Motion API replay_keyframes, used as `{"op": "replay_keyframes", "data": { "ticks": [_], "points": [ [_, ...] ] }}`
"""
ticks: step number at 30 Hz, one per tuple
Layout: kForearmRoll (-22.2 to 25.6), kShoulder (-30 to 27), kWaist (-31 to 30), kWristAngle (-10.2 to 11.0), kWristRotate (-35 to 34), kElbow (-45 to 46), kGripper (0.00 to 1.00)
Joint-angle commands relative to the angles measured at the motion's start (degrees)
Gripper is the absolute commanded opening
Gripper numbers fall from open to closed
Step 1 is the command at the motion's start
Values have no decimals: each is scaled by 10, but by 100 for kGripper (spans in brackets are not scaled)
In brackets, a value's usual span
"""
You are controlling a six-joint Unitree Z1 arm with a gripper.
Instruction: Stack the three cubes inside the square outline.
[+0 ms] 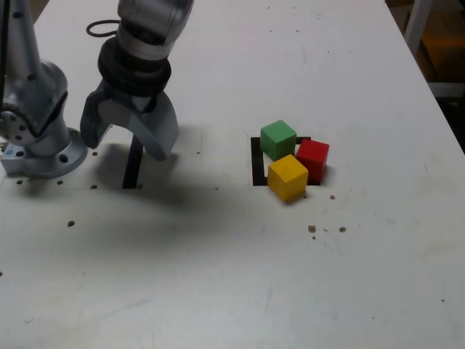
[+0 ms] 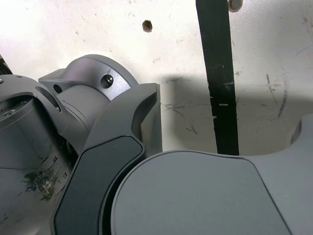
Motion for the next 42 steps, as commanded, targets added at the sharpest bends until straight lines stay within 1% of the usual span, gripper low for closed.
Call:
{"op": "replay_keyframes", "data": {
  "ticks": [1, 12, 16, 19, 22, 24, 26, 27, 29, 33, 38, 42],
  "points": [
    [2, -2, -1, 1, -6, 1, 100],
    [2, 1, 2, 4, -27, 0, 100],
    [11, 1, 3, 7, -26, -7, 100],
    [32, 1, 6, 8, -23, -20, 99],
    [78, 0, 13, 12, -15, -45, 99],
    [134, -4, 18, 24, -9, -77, 99],
    [171, -16, 21, 40, -5, -104, 99],
    [180, -23, 23, 46, -3, -114, 99],
    [190, -41, 25, 59, 2, -139, 100],
    [192, -64, 26, 71, 16, -198, 100],
    [198, -62, 25, 74, 30, -259, 100],
    [214, -42, 21, 69, 33, -307, 99]
  ]
}}
